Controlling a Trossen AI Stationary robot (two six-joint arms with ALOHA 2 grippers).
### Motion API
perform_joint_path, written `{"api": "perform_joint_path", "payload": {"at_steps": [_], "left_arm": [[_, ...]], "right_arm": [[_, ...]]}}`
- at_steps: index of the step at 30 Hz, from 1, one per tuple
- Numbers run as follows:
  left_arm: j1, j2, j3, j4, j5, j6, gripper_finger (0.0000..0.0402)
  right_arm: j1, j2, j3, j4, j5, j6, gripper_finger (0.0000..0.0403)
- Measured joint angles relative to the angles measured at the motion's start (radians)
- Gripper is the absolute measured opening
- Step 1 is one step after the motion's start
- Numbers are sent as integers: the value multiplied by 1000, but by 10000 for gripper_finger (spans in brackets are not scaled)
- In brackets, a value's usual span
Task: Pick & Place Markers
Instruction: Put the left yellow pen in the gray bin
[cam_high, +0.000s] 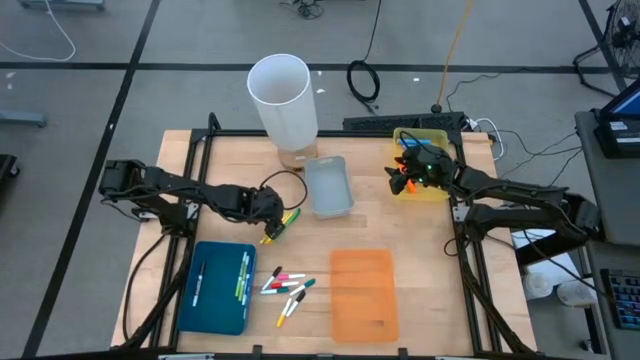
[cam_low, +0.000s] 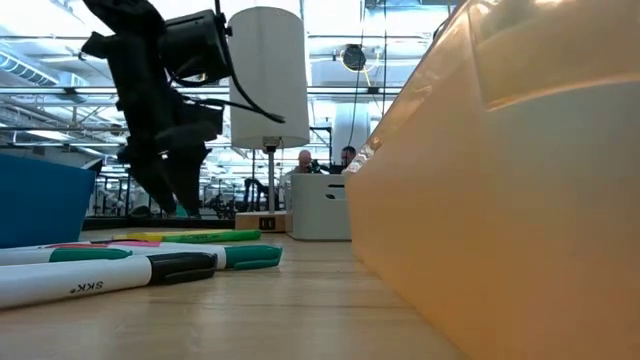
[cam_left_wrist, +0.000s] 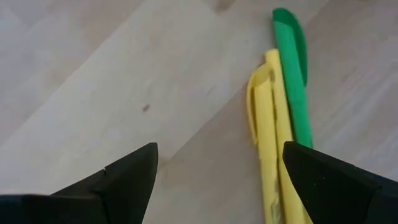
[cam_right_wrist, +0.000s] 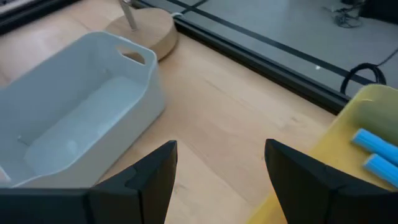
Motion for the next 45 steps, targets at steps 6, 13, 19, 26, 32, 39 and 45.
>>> {"api": "perform_joint_path", "payload": {"at_steps": [6, 13, 19, 26, 32, 39, 45], "left_arm": [[-12, 46, -3, 40, 27, 66, 351], [-9, 142, 1, 60, 72, 65, 351], [-9, 171, 3, 63, 77, 67, 351], [-8, 144, 9, 41, 106, 70, 351], [-12, 74, 21, 21, 110, 93, 351], [-11, 57, 23, -22, 12, 93, 351], [-9, 57, 23, -48, -39, 96, 351]], "right_arm": [[7, 0, 0, 18, 0, -1, 230], [7, 0, 0, 24, -2, -3, 227], [8, 0, 0, 24, -2, -4, 226], [8, 0, 0, 23, -2, -4, 226], [8, 0, 0, 24, -3, -4, 226], [8, 0, 0, 23, -3, -4, 226], [8, 0, 0, 23, -3, -4, 226]]}}
